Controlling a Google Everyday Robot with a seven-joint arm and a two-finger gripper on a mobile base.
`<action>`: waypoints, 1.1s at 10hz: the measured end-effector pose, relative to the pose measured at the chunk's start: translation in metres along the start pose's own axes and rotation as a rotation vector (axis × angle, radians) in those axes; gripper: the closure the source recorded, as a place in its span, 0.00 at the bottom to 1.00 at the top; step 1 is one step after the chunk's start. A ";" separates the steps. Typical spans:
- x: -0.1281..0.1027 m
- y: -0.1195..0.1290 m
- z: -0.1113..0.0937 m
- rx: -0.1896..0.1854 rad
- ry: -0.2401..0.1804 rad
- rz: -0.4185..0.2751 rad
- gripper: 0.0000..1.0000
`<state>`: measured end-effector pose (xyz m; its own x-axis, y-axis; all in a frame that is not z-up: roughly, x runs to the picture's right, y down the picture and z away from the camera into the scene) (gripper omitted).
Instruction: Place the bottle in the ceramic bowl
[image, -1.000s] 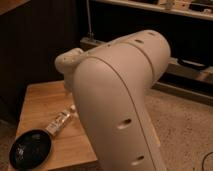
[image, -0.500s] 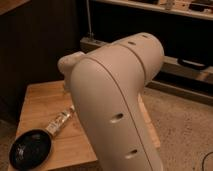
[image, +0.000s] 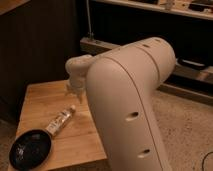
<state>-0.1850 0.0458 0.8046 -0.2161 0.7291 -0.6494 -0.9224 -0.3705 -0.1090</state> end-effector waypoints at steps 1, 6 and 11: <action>0.001 0.002 0.001 -0.006 0.009 -0.008 0.35; -0.004 -0.013 -0.002 -0.058 0.076 0.016 0.35; -0.005 -0.018 -0.001 -0.160 0.161 0.024 0.35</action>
<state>-0.1669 0.0480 0.8094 -0.1712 0.6225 -0.7637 -0.8526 -0.4821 -0.2017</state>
